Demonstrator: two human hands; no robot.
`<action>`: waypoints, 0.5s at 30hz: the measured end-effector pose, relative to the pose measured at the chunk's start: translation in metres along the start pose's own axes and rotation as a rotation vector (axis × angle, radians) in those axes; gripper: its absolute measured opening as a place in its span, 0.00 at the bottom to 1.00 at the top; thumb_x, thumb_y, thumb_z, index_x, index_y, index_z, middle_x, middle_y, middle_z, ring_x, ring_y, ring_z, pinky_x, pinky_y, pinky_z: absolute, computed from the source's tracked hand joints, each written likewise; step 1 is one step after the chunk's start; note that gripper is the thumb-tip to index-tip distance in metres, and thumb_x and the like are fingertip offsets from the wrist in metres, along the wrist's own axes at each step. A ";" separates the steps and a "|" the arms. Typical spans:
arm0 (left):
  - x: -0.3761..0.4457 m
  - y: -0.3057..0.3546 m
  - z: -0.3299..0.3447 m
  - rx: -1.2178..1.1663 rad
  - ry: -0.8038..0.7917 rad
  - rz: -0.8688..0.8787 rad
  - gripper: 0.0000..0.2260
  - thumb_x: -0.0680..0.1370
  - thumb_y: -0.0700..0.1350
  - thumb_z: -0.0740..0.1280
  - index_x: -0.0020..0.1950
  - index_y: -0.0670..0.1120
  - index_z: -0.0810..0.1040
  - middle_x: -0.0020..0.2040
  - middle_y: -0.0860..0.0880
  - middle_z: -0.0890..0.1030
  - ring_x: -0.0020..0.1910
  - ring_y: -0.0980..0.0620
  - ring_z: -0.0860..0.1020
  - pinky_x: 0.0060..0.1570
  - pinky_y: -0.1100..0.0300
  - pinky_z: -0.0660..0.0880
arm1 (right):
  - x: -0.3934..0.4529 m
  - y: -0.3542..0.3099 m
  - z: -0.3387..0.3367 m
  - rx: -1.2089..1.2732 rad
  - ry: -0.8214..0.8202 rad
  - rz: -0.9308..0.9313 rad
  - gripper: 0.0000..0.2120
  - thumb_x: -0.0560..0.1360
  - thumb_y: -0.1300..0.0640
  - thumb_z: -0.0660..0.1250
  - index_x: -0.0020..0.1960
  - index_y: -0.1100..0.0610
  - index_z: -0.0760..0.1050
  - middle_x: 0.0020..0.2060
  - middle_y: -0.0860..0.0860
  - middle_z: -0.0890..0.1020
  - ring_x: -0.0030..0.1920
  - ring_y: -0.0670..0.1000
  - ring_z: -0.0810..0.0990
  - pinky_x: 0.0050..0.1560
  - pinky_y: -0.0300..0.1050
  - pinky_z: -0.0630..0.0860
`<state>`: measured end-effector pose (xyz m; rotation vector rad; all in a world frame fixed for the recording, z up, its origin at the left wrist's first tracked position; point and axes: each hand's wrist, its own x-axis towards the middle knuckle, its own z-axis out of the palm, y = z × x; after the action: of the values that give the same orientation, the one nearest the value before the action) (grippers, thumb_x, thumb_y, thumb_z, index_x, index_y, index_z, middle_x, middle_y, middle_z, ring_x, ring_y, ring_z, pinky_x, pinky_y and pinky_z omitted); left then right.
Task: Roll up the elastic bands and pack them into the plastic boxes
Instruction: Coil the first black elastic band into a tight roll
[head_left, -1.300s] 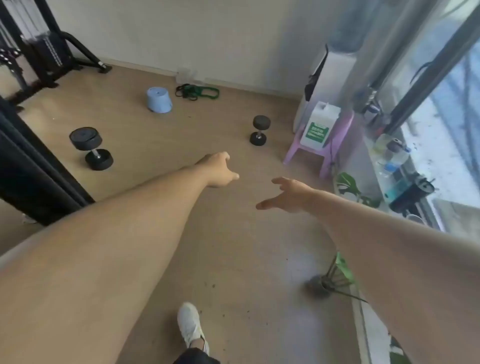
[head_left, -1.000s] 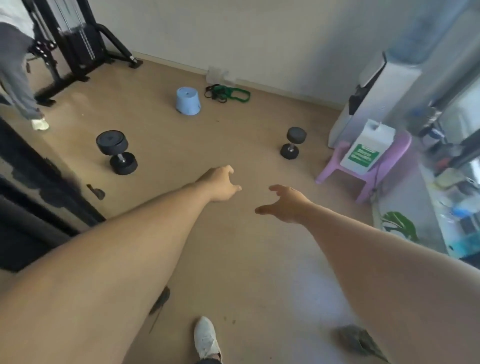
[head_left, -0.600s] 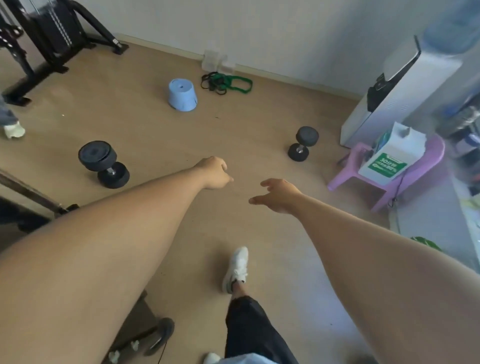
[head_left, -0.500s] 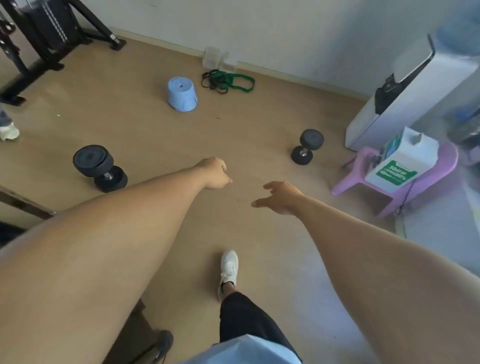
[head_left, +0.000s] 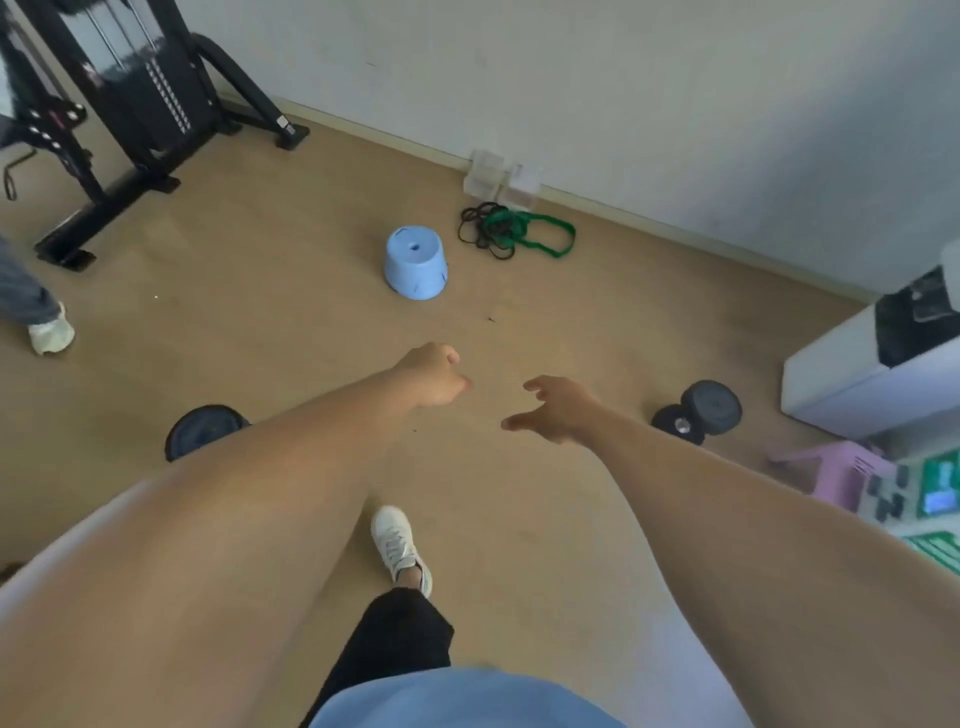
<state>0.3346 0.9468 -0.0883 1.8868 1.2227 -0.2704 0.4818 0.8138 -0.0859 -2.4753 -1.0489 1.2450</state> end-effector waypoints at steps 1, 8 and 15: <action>0.027 -0.003 -0.019 -0.011 0.003 0.001 0.28 0.77 0.52 0.72 0.75 0.48 0.70 0.72 0.47 0.74 0.66 0.46 0.76 0.66 0.54 0.73 | 0.026 -0.017 -0.006 0.004 0.009 -0.001 0.41 0.71 0.42 0.77 0.77 0.52 0.65 0.71 0.53 0.73 0.65 0.55 0.77 0.59 0.44 0.73; 0.184 -0.010 -0.167 0.024 0.006 -0.011 0.27 0.79 0.50 0.70 0.76 0.47 0.69 0.74 0.47 0.72 0.70 0.46 0.74 0.65 0.57 0.70 | 0.179 -0.141 -0.056 0.054 -0.022 0.053 0.44 0.69 0.40 0.78 0.78 0.50 0.63 0.67 0.54 0.78 0.58 0.54 0.78 0.58 0.45 0.74; 0.335 0.005 -0.277 0.094 0.012 0.022 0.14 0.80 0.47 0.69 0.65 0.48 0.77 0.63 0.49 0.76 0.62 0.46 0.77 0.58 0.58 0.71 | 0.333 -0.217 -0.118 0.049 -0.090 0.080 0.29 0.75 0.44 0.74 0.73 0.51 0.71 0.66 0.54 0.79 0.61 0.55 0.80 0.56 0.43 0.75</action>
<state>0.4358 1.3685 -0.1087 1.9841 1.2156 -0.3096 0.5934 1.2111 -0.1254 -2.4677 -0.9359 1.4004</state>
